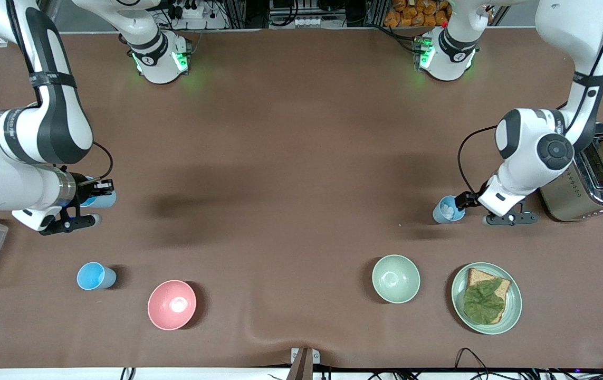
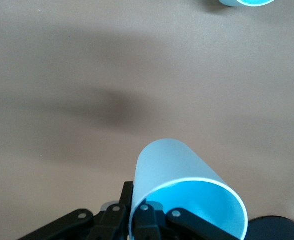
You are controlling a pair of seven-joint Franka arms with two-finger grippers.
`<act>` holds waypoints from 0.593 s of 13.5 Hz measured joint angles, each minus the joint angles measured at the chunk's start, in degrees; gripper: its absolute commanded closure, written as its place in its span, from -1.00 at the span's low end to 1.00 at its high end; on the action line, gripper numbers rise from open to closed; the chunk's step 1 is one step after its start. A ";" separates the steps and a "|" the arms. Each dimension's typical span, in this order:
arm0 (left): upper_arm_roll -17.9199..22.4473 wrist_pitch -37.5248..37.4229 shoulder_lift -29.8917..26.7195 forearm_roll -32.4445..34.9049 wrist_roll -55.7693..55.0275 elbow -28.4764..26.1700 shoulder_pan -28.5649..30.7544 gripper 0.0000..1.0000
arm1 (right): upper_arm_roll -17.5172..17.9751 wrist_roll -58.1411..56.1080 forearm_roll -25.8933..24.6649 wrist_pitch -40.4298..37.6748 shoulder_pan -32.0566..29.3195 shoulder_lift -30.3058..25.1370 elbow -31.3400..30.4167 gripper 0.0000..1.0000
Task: Stack blue cups with both arms
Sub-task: 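Reach the left gripper to the tissue-filled blue cup and grasp it, then lift both blue cups and carry them toward each other mid-table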
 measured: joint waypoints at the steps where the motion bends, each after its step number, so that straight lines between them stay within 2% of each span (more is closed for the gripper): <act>1: -0.15 0.05 0.44 0.00 0.00 -0.04 0.01 -0.63 | -0.04 0.00 0.00 -0.02 -0.01 0.09 0.00 1.00; 2: -0.39 0.06 0.75 0.00 0.00 -0.05 0.00 -0.48 | -0.09 0.00 0.00 -0.05 -0.02 0.17 0.00 1.00; 3: -0.63 0.07 1.08 0.00 0.00 -0.08 0.00 -0.41 | -0.15 0.00 0.00 -0.06 -0.04 0.23 0.00 1.00; 4: -0.81 0.09 1.49 -0.25 -0.01 -0.10 0.00 -0.24 | -0.18 -0.01 0.00 -0.07 -0.04 0.25 0.00 1.00; 6: -1.03 0.34 2.48 -2.20 -0.01 -0.13 0.00 0.31 | -0.18 -0.01 0.00 -0.16 -0.03 0.26 0.00 1.00; 7: -1.11 0.49 2.95 -3.11 -0.01 -0.14 0.00 0.70 | -0.16 -0.01 0.00 -0.29 -0.03 0.26 0.00 1.00; 8: -1.21 0.67 3.39 -3.66 -0.01 -0.14 0.00 1.00 | -0.10 -0.01 0.00 -0.44 0.00 0.26 0.01 1.00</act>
